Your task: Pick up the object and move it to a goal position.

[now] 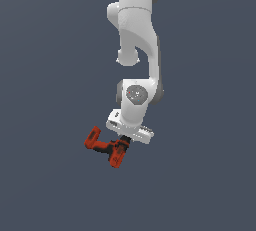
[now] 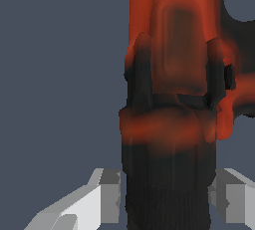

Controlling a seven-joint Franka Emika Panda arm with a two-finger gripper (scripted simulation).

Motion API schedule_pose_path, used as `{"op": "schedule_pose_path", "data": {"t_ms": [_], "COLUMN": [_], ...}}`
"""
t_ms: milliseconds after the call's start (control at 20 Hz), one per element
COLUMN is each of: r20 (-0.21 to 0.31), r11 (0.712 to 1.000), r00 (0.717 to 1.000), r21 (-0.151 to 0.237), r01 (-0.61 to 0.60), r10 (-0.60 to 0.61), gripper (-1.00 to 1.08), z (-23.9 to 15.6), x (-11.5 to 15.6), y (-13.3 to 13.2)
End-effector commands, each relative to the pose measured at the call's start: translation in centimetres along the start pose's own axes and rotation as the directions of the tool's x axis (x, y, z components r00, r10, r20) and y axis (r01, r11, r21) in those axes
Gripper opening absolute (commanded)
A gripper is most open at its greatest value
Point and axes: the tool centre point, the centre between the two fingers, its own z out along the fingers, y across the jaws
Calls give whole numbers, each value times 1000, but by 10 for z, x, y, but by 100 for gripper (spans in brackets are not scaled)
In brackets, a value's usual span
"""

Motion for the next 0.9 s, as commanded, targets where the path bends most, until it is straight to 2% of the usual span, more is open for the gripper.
{"op": "schedule_pose_path", "data": {"t_ms": [0,450,850], "r20": [0,0,0], "r11": [1000,1000,1000], "r00": [1000,1000,1000], "r21": [0,0,0], "r01": [-1,0,0], "r10": [1,0,0], "gripper": [-100,-100,-100], "z": [1,-9,-43], "x": [0,-3,-16], "y": [1,4,16]}}
